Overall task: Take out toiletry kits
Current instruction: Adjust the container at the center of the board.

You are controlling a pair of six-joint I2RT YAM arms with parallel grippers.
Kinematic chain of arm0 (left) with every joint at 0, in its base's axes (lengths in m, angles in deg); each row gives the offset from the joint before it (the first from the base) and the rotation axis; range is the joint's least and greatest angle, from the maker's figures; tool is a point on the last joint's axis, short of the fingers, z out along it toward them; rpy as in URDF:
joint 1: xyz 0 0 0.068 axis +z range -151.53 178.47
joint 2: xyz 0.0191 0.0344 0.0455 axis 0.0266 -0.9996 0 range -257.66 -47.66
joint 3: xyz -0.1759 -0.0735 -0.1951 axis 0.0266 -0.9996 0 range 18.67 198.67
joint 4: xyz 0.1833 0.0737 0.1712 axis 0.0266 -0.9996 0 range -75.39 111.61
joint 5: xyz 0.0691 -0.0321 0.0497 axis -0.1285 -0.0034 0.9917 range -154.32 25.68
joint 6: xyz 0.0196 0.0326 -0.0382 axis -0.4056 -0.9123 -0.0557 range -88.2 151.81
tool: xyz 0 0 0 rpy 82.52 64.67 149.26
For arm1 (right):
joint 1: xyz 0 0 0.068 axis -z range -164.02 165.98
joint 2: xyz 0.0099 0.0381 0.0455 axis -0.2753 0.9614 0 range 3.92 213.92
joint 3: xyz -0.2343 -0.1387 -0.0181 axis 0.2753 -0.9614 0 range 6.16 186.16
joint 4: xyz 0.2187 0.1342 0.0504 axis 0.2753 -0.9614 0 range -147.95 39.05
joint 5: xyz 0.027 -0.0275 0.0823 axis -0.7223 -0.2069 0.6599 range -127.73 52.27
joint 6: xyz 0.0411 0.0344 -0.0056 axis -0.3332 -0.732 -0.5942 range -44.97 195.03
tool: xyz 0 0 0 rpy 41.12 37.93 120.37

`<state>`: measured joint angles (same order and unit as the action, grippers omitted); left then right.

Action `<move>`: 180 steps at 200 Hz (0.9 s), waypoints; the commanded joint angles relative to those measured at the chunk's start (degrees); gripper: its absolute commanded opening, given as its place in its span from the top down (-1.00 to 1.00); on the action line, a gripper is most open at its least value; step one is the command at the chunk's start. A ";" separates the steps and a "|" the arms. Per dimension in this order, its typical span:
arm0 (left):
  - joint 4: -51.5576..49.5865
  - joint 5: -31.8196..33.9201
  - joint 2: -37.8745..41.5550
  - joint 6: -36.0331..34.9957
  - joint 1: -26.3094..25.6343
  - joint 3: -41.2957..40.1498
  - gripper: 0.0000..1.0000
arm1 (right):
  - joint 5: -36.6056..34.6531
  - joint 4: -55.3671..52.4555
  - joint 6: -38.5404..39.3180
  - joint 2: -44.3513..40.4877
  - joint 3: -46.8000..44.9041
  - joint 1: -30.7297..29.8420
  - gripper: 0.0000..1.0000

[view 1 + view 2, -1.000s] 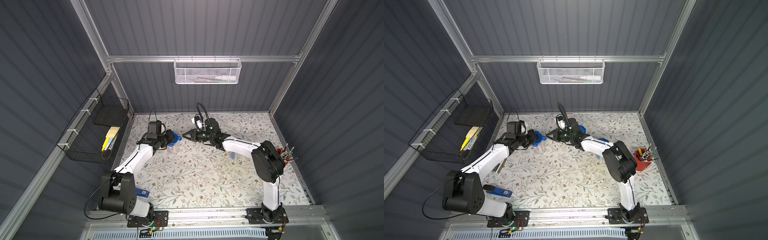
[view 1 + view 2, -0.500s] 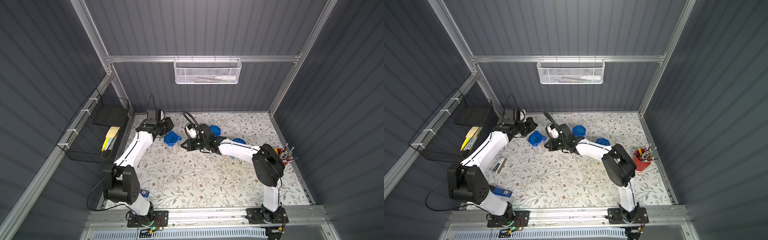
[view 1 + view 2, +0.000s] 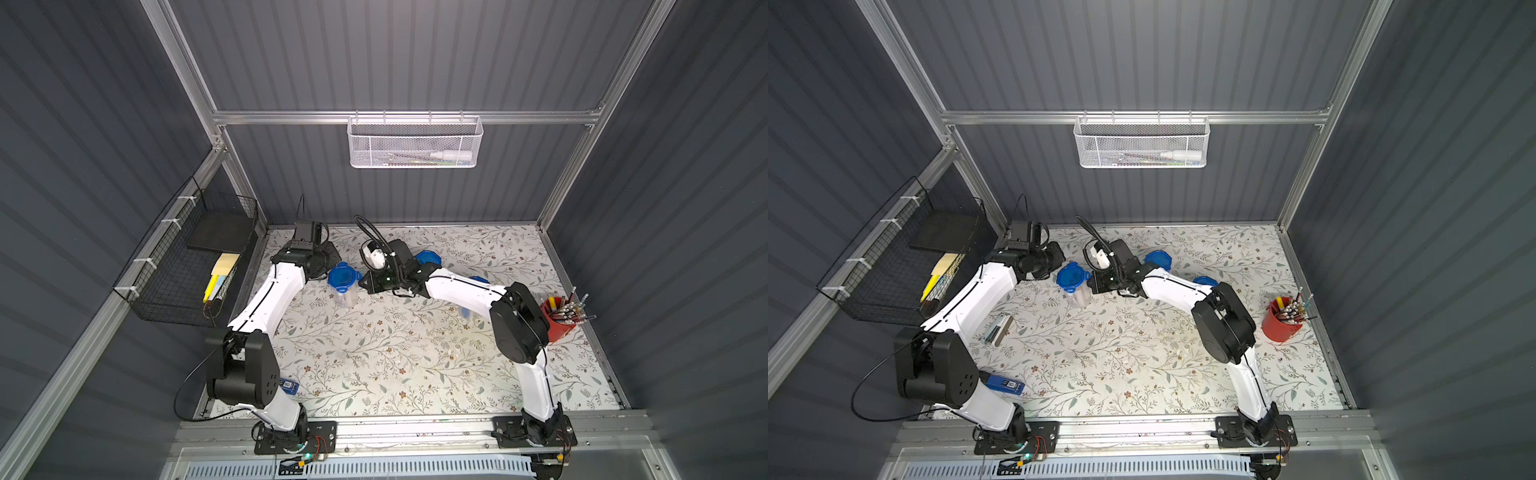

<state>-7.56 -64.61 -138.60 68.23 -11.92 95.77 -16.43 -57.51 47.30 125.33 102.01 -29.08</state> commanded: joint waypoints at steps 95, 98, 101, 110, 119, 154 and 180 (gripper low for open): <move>-2.21 1.00 5.05 -0.55 0.23 -5.81 1.00 | -2.61 -6.98 4.90 10.64 19.21 1.90 1.00; -2.31 1.00 5.08 -0.60 0.28 -5.83 1.00 | -2.66 -7.24 5.03 11.00 19.85 1.97 1.00; -2.30 1.00 5.21 -0.66 0.28 -5.88 1.00 | -2.65 -7.50 5.26 11.30 20.43 2.04 1.00; -2.47 1.00 5.32 -0.72 0.29 -5.97 1.00 | -2.67 -8.00 5.78 12.27 21.96 2.23 1.00; -2.49 0.91 5.42 -0.74 0.31 -6.05 1.00 | -2.66 -8.15 6.15 13.09 23.29 2.49 1.00; -2.26 0.04 6.12 -0.65 0.26 -6.25 1.00 | -1.61 -8.35 6.56 17.05 28.95 3.14 1.00; -1.72 -1.29 6.41 -0.60 0.29 -5.51 1.00 | -0.43 -8.34 6.29 19.50 33.05 3.34 1.00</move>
<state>-9.09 -64.44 -133.98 68.25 -11.92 90.20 -18.44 -65.16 52.44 142.94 131.45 -25.97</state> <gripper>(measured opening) 0.047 0.042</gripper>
